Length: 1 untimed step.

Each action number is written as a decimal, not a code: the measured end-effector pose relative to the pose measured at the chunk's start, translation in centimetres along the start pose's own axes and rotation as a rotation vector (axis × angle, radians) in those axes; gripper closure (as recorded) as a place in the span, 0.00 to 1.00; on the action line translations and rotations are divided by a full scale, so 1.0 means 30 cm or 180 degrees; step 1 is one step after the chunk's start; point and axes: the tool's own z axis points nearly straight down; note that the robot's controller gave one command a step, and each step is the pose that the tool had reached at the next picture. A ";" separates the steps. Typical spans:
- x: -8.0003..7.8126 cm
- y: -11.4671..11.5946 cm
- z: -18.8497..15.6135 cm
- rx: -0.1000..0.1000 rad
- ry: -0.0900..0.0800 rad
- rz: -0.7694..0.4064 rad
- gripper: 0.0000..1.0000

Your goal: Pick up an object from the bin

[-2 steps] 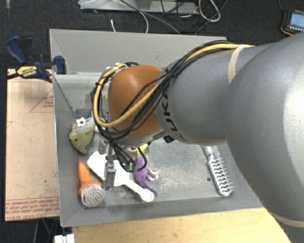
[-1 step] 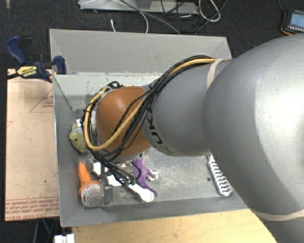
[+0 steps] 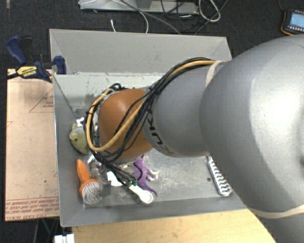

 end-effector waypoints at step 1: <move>0.000 0.000 0.000 -0.0001 0.0000 0.0001 1.00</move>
Offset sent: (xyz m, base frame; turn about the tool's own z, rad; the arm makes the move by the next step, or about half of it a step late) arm 0.0000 0.0000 0.0000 0.0000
